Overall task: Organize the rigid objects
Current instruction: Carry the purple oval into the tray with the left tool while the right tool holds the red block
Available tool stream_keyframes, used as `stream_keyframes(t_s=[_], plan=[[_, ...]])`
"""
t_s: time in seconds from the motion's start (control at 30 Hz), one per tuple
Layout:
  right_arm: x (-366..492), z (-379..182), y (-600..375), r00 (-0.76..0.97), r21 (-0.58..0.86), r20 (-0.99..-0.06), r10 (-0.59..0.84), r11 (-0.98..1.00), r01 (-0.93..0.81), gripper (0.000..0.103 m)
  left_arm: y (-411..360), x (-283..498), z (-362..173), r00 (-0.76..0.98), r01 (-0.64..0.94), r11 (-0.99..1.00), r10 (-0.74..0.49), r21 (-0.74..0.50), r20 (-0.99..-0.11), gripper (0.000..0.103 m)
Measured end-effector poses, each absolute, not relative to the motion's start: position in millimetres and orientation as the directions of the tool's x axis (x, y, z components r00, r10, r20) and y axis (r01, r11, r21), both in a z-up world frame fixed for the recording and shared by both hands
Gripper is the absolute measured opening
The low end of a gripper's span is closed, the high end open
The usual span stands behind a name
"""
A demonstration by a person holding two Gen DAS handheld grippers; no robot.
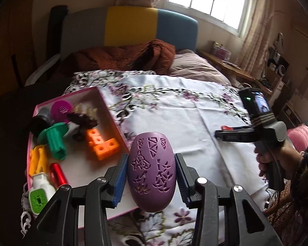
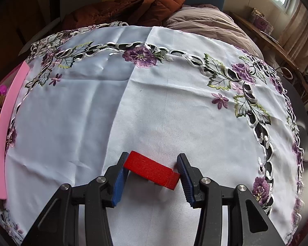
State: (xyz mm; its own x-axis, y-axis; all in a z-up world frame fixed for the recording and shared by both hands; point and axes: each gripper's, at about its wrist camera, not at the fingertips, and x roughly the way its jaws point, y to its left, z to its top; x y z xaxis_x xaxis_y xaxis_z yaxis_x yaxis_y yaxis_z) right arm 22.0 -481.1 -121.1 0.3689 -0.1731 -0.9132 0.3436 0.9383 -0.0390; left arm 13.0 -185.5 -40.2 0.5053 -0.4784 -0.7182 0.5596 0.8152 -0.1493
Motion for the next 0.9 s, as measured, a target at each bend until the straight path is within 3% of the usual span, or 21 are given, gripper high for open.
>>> stream_keyframes(t_s=[0.6,0.9], plan=[[22.3,-121.1,-480.9,0.367,-0.053,-0.912,-0.182,0.941,0.335,0.048,-139.4,56.6,-80.4,0.506,0.393,0.908,-0.345,-0.145,-0.791,0.044],[22.7,-121.1,-481.8,0.367,-0.05,-0.913,-0.18,0.94,0.336,0.048,-117.1,70.1,-87.5,0.473,0.34,0.901,-0.412,-0.27,-0.779,0.044]])
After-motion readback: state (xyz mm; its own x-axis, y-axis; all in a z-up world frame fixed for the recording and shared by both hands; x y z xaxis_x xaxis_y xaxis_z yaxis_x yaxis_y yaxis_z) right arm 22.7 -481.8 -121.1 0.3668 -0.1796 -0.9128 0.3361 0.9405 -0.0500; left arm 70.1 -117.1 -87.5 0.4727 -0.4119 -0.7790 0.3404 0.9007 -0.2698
